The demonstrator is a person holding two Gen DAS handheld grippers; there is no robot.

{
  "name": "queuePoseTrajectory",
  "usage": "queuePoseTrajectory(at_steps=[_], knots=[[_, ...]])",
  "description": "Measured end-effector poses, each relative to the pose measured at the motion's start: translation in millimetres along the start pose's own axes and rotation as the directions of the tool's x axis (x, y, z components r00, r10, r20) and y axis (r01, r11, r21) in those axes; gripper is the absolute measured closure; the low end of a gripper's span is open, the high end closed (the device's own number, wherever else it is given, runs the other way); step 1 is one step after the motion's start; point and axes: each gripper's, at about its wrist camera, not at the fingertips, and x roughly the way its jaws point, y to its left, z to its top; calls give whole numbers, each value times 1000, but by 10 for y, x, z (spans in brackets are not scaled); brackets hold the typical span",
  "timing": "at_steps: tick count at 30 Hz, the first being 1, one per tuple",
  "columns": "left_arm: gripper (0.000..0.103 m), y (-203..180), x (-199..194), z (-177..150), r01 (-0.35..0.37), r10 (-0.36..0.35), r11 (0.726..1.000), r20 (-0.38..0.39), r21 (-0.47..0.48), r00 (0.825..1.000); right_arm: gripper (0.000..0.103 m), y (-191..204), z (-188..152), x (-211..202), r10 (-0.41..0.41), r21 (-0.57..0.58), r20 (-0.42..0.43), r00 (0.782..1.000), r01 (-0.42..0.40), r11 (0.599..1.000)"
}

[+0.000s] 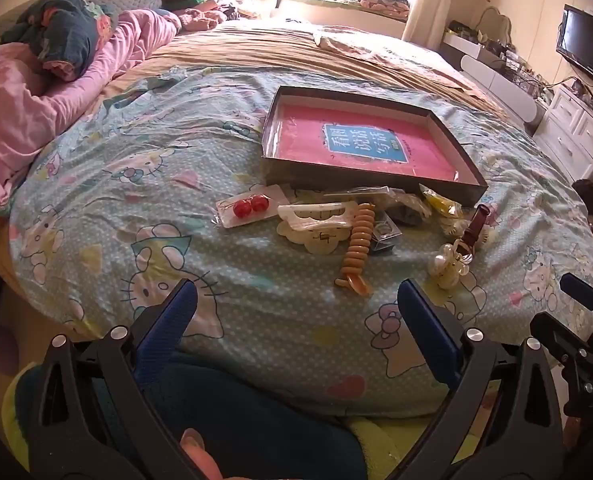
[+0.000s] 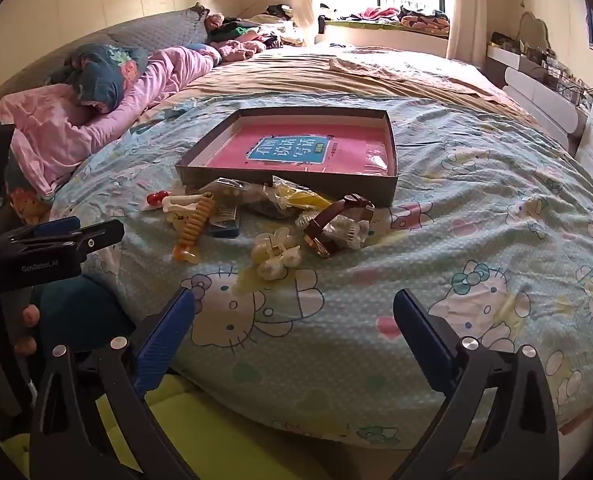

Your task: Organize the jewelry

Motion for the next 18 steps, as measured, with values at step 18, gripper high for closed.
queuePoseTrajectory(at_steps=[18], knots=[[9, -36, -21, 15, 6, -6, 1000, 14, -1, 1000, 4, 77, 15, -50, 5, -10, 9, 1000, -5, 1000]])
